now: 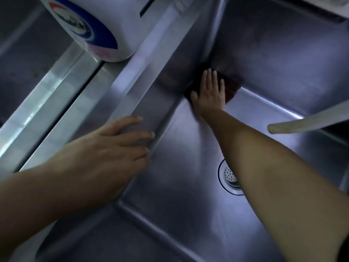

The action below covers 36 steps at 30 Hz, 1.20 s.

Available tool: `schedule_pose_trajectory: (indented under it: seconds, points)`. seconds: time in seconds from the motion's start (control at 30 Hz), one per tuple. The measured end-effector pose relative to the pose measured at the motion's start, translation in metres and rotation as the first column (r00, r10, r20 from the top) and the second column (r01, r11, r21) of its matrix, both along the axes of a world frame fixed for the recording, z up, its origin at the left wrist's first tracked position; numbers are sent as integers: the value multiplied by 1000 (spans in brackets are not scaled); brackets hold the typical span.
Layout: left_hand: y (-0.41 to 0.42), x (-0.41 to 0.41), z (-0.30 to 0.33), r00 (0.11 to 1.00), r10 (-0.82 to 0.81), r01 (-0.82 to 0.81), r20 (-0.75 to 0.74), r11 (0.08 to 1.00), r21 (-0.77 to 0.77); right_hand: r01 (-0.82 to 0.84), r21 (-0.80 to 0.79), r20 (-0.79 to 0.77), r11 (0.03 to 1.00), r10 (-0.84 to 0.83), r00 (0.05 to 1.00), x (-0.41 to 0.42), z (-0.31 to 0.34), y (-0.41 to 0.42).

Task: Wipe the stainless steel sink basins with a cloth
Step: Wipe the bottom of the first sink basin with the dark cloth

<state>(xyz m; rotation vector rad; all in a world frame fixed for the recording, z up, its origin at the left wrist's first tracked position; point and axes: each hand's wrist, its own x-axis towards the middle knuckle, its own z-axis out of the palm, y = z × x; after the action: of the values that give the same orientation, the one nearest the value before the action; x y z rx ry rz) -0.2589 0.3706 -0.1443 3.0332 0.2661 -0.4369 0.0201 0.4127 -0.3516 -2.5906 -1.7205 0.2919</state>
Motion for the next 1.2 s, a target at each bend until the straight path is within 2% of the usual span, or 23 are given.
schedule_pose_trajectory:
  seconds: [0.17, 0.3, 0.47, 0.6, 0.67, 0.87, 1.03, 1.13, 1.2]
  points:
    - [2, 0, -1, 999, -41, 41, -16, 999, -2, 161, 101, -108, 982, -150, 983, -20, -2, 24]
    - [1, 0, 2, 999, -32, 31, -37, 999, -4, 308, 212, -339, 928, -226, 913, -45, 2, 23]
    - [-1, 2, 6, 996, -28, 29, -87, 999, 17, 402, 355, -635, 844, -97, 766, -113, 12, -32]
    - [-2, 5, 8, 993, 1, 2, -117, 1000, 25, 223, 356, -668, 907, 80, 739, -167, 13, -84]
    - [-2, 6, 8, 993, 10, -8, -115, 1000, 21, 219, 349, -699, 911, 97, 709, -172, 12, -85]
    - [1, 3, 2, 994, -15, 16, -109, 1000, 10, 539, 313, -878, 782, 22, 479, -114, 13, -12]
    - [2, -1, -2, 995, -39, 41, -88, 999, 17, 612, 358, -885, 705, 48, 463, -66, 12, 38]
    - [3, 0, -3, 994, -47, 49, -94, 999, 11, 639, 351, -900, 685, 58, 432, -67, 12, 39]
    - [4, 1, -2, 994, -51, 53, -101, 999, 12, 631, 369, -892, 682, 68, 448, -79, 12, 30]
